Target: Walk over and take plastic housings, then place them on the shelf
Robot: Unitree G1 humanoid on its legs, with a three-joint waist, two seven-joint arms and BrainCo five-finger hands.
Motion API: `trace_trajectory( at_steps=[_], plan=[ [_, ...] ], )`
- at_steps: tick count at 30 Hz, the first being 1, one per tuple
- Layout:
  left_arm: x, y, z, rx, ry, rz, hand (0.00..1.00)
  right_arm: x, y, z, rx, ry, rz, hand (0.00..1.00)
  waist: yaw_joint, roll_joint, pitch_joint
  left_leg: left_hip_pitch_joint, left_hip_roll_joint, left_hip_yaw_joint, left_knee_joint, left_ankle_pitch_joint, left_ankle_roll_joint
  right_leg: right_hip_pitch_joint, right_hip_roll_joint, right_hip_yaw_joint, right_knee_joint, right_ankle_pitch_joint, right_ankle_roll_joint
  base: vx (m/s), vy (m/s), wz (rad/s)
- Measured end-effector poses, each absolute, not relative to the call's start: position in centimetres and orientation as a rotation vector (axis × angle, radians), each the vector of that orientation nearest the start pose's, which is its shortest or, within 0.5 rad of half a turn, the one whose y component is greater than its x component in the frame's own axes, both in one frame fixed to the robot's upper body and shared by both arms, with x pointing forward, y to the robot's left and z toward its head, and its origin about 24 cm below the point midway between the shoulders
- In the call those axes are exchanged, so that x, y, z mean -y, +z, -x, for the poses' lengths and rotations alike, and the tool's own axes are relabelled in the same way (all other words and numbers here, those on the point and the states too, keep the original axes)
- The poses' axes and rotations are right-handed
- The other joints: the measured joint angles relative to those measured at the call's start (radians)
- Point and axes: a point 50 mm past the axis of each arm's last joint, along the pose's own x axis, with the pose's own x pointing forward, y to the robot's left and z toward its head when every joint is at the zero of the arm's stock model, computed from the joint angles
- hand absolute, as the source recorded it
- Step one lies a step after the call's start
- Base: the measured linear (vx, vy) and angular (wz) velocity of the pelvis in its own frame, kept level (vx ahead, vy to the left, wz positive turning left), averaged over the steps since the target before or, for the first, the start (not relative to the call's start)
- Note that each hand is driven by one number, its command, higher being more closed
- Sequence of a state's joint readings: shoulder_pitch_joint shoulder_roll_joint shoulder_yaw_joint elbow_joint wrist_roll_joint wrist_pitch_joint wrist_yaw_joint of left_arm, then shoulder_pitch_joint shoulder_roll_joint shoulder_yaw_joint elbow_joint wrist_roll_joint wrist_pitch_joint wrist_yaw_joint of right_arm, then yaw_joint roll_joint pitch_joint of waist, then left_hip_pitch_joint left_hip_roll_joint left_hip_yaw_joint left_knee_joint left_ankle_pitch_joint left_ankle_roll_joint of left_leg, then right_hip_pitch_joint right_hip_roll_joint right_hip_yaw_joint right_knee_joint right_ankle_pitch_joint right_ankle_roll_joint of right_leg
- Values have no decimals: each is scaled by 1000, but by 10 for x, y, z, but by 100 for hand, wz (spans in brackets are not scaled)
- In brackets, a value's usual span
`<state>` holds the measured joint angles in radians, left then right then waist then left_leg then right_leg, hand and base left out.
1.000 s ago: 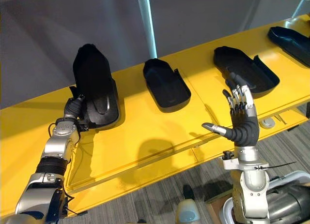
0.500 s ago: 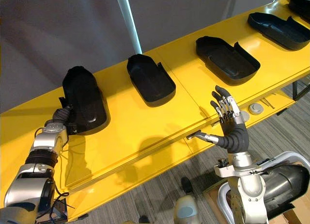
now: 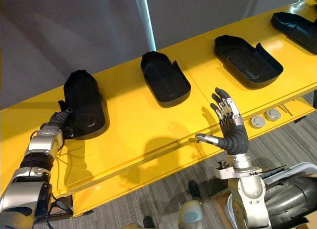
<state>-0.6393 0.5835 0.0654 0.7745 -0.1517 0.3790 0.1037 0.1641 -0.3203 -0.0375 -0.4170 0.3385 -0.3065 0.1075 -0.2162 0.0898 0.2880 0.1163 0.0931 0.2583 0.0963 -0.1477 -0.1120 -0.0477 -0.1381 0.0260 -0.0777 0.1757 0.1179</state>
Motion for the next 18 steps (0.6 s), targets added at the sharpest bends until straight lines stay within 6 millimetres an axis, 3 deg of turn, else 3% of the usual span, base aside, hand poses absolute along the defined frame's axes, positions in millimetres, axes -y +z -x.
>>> trace_trajectory(
  at_steps=[13,18],
  plan=[
    [-317,87,-340,-396,462,-219,0,192,146,-208,586,197,39,0,-1,2,17,-11,0,-3,22,-8,1,-4,-2,0,9,-6,-4,-16,1,0],
    [-311,104,-345,-259,501,-150,0,190,147,-210,598,197,31,0,8,-6,22,-12,-2,-6,23,-8,2,-3,-1,-7,15,-3,3,-11,4,3]
  ],
)
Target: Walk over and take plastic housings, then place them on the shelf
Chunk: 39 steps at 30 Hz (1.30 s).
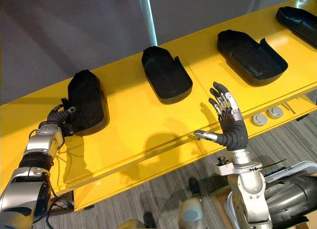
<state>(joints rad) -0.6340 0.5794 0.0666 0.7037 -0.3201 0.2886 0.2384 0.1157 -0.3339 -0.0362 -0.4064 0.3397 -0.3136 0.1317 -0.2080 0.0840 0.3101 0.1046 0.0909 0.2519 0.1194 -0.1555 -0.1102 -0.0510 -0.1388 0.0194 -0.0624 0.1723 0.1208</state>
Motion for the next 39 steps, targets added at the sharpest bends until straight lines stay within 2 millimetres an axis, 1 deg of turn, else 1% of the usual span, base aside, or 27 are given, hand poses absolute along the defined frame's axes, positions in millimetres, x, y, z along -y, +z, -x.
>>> trace_trajectory(
  at_steps=[2,3,4,7,9,10,11,14,16,17,18,19,20,21,22,23,24,25,26,27,29,31,33,35,37,38,39],
  plan=[
    [-305,125,-348,-123,500,-117,0,189,146,-210,612,187,11,0,2,0,0,-1,1,-14,-3,1,1,4,0,-12,0,0,0,-5,-1,12],
    [-302,132,-349,-87,492,-116,0,189,146,-209,616,183,5,0,2,0,0,-2,1,-19,-3,1,1,6,0,-17,0,0,0,3,-4,19],
    [-297,144,-350,-23,475,-116,0,187,144,-209,618,182,-5,0,3,0,0,0,2,-27,-5,2,2,14,0,-24,0,-2,1,6,1,19],
    [-286,170,-348,124,449,-97,0,181,141,-210,607,194,-27,0,11,0,0,0,4,-40,-6,2,2,22,0,-39,-1,-5,2,3,2,13],
    [-280,180,-347,181,433,-78,0,181,140,-210,606,183,-36,0,16,0,0,5,5,-50,-6,2,2,36,0,-49,-4,-5,2,1,0,13],
    [-275,186,-345,223,417,-71,0,182,140,-210,612,170,-40,0,30,0,0,18,6,-50,-10,2,2,51,2,-50,-10,-6,2,2,1,9],
    [-273,189,-343,245,410,-68,0,182,140,-210,617,162,-43,0,33,0,-1,22,6,-50,-10,2,2,56,2,-51,-13,-6,2,0,0,0],
    [-269,220,-328,424,408,-42,0,181,142,-210,645,135,-64,0,46,2,-3,21,7,-51,-9,2,2,59,2,-56,-15,-6,2,-17,2,4],
    [-269,244,-312,594,442,-22,0,180,140,-211,635,124,-69,0,55,5,-13,35,9,-53,-13,2,2,74,3,-64,-17,-7,1,-18,-2,3],
    [-269,249,-305,640,442,-16,0,179,139,-211,631,125,-72,0,55,5,-22,35,9,-54,-15,2,2,74,4,-67,-17,-7,1,0,0,0],
    [-266,255,-292,714,441,-10,0,177,138,-211,625,126,-75,0,55,7,-37,35,11,-54,-19,2,1,74,5,-70,-17,-7,0,0,0,0],
    [-261,257,-273,802,435,10,0,176,136,-211,622,118,-71,0,59,11,-62,35,12,-54,-25,2,1,74,6,-73,-17,-9,0,12,-1,3],
    [-255,250,-254,866,427,57,0,176,135,-210,620,101,-78,0,65,15,-90,35,12,-55,-29,2,1,76,6,-76,-17,-13,3,16,2,5],
    [-251,242,-244,881,425,87,0,176,134,-210,617,90,-80,0,69,17,-102,37,12,-57,-32,2,1,79,6,-78,-17,-15,2,26,5,16],
    [-240,219,-218,889,434,171,0,175,129,-207,600,59,-77,0,76,15,-125,43,11,-77,-37,2,1,90,4,-93,-17,-21,3,19,3,22],
    [-234,202,-203,859,458,215,0,176,125,-204,583,36,-84,0,85,11,-136,45,12,-80,-38,2,1,96,4,-101,-17,-26,3,10,2,22],
    [-232,190,-195,835,485,222,0,176,123,-203,572,20,-85,0,92,5,-137,48,13,-81,-38,2,1,102,5,-102,-18,-27,3,-32,-10,16],
    [-230,171,-184,775,532,236,0,176,118,-200,553,-7,-84,0,113,-7,-141,51,17,-84,-38,2,0,109,8,-106,-18,-32,0,-45,-16,12],
    [-228,160,-178,739,547,251,0,176,117,-199,546,-28,-87,0,127,-17,-145,50,19,-88,-39,1,0,112,9,-109,-18,-39,1,-66,-30,18],
    [-225,154,-173,726,552,270,0,177,117,-196,544,-53,-96,0,143,-29,-147,48,20,-98,-40,1,2,116,9,-119,-18,-47,-2,-63,-32,22],
    [-213,153,-164,750,511,308,0,179,119,-191,556,-103,-107,0,143,-46,-155,41,22,-100,-41,2,1,111,9,-124,-19,-51,-1,-65,-23,9],
    [-204,157,-162,784,449,324,0,182,124,-186,576,-160,-100,0,140,-51,-160,35,24,-77,-41,2,0,88,14,-96,-18,-49,1,-24,-1,-36],
    [-197,159,-162,799,408,343,0,188,127,-183,592,-210,-95,0,132,-50,-160,35,27,-32,-37,-2,-5,59,22,-53,-18,-36,5,-2,9,-69],
    [-192,160,-164,818,391,370,0,195,129,-182,599,-256,-88,0,115,-48,-160,32,33,17,-21,-14,-13,28,36,-3,-18,-23,2,28,14,-77],
    [-186,164,-174,846,380,394,0,203,128,-178,594,-292,-65,0,97,-42,-159,28,48,72,29,-50,-21,-5,60,70,-18,-3,1,56,10,-87],
    [-185,165,-176,854,387,395,0,205,128,-178,594,-293,-63,0,88,-40,-158,19,51,69,47,-61,-19,-13,65,81,-18,0,-3,41,8,-85],
    [-184,168,-179,873,414,391,0,205,129,-178,602,-282,-69,0,84,-41,-157,-6,48,14,101,-83,-5,-35,75,130,-18,7,-4,32,8,-111]
  ],
)
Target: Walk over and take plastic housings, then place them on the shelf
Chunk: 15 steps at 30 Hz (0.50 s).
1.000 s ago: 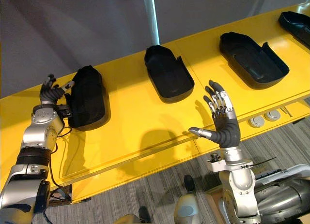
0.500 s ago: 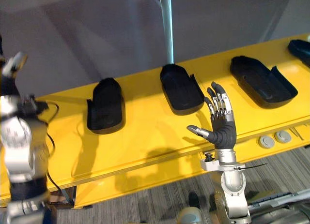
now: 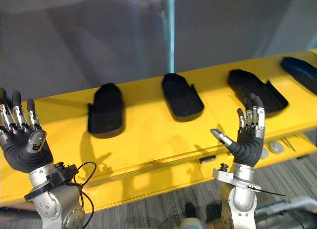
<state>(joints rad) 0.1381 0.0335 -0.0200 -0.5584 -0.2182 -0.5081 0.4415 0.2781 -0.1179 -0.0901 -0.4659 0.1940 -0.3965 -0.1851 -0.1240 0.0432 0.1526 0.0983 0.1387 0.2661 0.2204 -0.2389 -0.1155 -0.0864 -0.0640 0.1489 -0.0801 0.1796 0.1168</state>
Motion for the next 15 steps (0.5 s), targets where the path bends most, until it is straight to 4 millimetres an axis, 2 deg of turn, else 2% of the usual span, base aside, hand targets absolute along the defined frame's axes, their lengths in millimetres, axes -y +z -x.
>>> trace_trajectory(
  at_steps=[1,2,4,6,7,8,9,10,12,14,15],
  plan=[
    [-185,170,-180,881,449,407,0,204,131,-180,616,-248,-86,0,6,-2,3,-24,-11,-95,54,-30,28,-20,13,58,0,2,-5,15,15,-127],
    [-186,170,-180,880,466,415,0,202,133,-181,627,-229,-87,0,6,1,6,-31,-17,-147,82,-49,38,-25,21,81,0,1,-4,-5,56,-139],
    [-188,168,-179,869,522,398,0,198,143,-186,686,-155,-84,0,18,31,13,-31,-33,-293,148,-125,57,-40,58,156,0,-4,-10,-56,163,-125],
    [-190,168,-179,867,549,402,0,192,149,-190,718,-115,-80,0,26,51,14,-33,-48,-315,150,-157,78,-62,59,165,0,-9,-15,-76,155,-77],
    [-193,168,-178,870,566,401,0,189,153,-194,737,-92,-79,0,35,72,31,-34,-33,-311,128,-178,82,-117,76,156,90,-17,-27,-67,133,-37],
    [-198,169,-178,881,574,390,0,187,153,-197,737,-99,-94,0,39,51,59,-29,-63,-311,137,-186,70,-159,72,157,194,-50,1,-89,154,-21],
    [-199,169,-178,881,580,393,0,188,152,-198,728,-115,-98,0,42,48,70,-30,-70,-313,147,-188,72,-161,67,157,211,-60,18,-50,109,2],
    [-201,169,-176,893,593,401,0,191,147,-199,703,-157,-110,0,54,43,85,-30,-82,-321,173,-190,74,-161,62,158,234,-60,29,-50,91,4],
    [-204,173,-171,947,596,425,0,194,136,-198,642,-212,-128,0,55,36,92,-30,-99,-339,196,-194,81,-160,53,162,244,-55,36,-20,88,-6],
    [-204,182,-163,1025,572,511,0,193,122,-188,580,-262,-167,0,53,19,105,-27,-116,-307,231,-222,97,-159,52,205,242,-36,65,-60,98,-48],
    [-203,183,-162,1035,568,516,0,192,119,-184,566,-265,-176,0,53,13,109,-27,-118,-291,246,-233,103,-159,53,209,239,-24,63,-147,94,-89]
  ],
)
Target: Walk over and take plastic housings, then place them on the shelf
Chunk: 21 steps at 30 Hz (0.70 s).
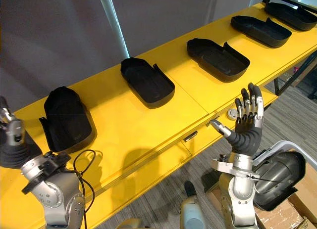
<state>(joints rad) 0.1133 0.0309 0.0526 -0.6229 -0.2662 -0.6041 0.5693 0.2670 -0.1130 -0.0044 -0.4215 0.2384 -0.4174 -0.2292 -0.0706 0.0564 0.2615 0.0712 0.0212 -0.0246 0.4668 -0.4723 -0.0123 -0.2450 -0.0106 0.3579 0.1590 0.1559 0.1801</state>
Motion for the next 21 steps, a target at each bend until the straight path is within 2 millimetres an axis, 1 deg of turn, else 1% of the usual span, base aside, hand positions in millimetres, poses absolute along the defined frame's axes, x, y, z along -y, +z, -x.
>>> trace_trajectory(
  at_steps=[1,2,3,4,5,6,8,9,10,12,13,14,15,16,17,18,19,20,21],
  plan=[
    [-201,185,-161,1045,583,505,0,188,116,-180,553,-244,-188,0,2,-12,12,4,2,47,22,-8,8,5,5,-3,-40,74,-19,-280,83,-115],
    [-202,186,-160,1044,619,483,0,182,117,-181,561,-195,-193,0,10,-6,22,-1,38,99,16,0,18,40,12,-25,-181,253,-66,-303,60,-122],
    [-203,186,-161,1043,636,468,0,180,119,-182,577,-177,-197,0,9,-1,34,-3,44,119,10,6,20,35,13,-86,-153,242,-66,-335,34,-105],
    [-204,186,-164,1026,646,450,0,178,124,-185,608,-162,-198,0,14,-14,42,-4,52,155,-9,32,24,-13,5,-202,68,37,-138,-160,7,-65],
    [-206,185,-163,1020,652,441,0,177,127,-187,627,-156,-202,0,19,-20,41,-4,55,173,-24,48,26,-32,-9,-244,180,-50,-148,-204,16,-68],
    [-211,181,-160,999,684,408,0,173,137,-195,684,-159,-204,0,29,-18,42,-7,69,191,-52,87,22,-39,-86,-338,408,-206,-166,-118,2,-53],
    [-214,180,-157,993,702,393,0,168,139,-202,693,-163,-228,0,41,-21,40,-20,81,211,-59,101,14,-25,-155,-375,473,-244,-166,-121,-34,-59],
    [-218,179,-153,980,709,370,0,157,137,-211,666,-177,-228,0,67,-21,40,-31,110,240,-57,110,0,12,-242,-409,480,-248,-169,-103,-154,-69],
    [-220,178,-153,965,703,362,0,150,132,-215,632,-181,-227,0,77,-21,40,-35,128,253,-56,116,-11,38,-281,-415,467,-247,-167,-83,-204,-65],
    [-221,174,-153,940,684,382,0,142,123,-217,568,-199,-222,0,83,-25,38,-45,161,259,-60,130,-37,80,-322,-411,423,-238,-154,-32,-309,-35],
    [-222,172,-154,917,666,420,0,141,112,-216,508,-231,-206,0,84,-34,33,-58,198,263,-61,148,-70,111,-339,-406,355,-224,-133,-11,-375,-35],
    [-223,171,-154,911,663,438,0,141,109,-215,490,-243,-196,0,85,-41,29,-59,210,269,-63,156,-85,118,-339,-405,321,-218,-124,2,-453,-45],
    [-224,169,-155,897,663,463,0,142,103,-212,460,-252,-190,0,85,-57,20,-60,227,283,-72,170,-110,129,-336,-406,249,-194,-94,16,-531,-55],
    [-224,165,-158,877,664,480,0,144,96,-207,424,-267,-189,0,81,-93,-3,-59,245,289,-77,186,-151,153,-321,-419,158,-158,-20,31,-664,-71],
    [-223,160,-161,851,676,500,0,148,94,-206,419,-269,-172,0,78,-83,-9,-54,279,287,-79,196,-171,161,-288,-433,138,-205,42,30,-562,-69],
    [-222,156,-163,833,686,518,0,150,94,-206,421,-264,-158,0,70,-65,-10,-54,308,281,-82,203,-183,160,-259,-443,126,-225,54,36,-520,-69],
    [-214,150,-167,797,686,576,0,158,97,-207,431,-243,-144,0,49,-17,-6,-54,364,275,-94,220,-187,157,-198,-442,109,-242,42,22,-429,-55],
    [-206,149,-171,777,676,626,0,168,97,-209,427,-233,-118,0,20,14,5,-53,393,269,-90,258,-169,155,-161,-440,117,-252,21,18,-391,-44],
    [-203,149,-172,775,674,643,0,172,97,-209,418,-233,-106,0,6,17,6,-53,395,261,-86,285,-157,152,-155,-438,129,-258,11,3,-321,-33]
  ],
)
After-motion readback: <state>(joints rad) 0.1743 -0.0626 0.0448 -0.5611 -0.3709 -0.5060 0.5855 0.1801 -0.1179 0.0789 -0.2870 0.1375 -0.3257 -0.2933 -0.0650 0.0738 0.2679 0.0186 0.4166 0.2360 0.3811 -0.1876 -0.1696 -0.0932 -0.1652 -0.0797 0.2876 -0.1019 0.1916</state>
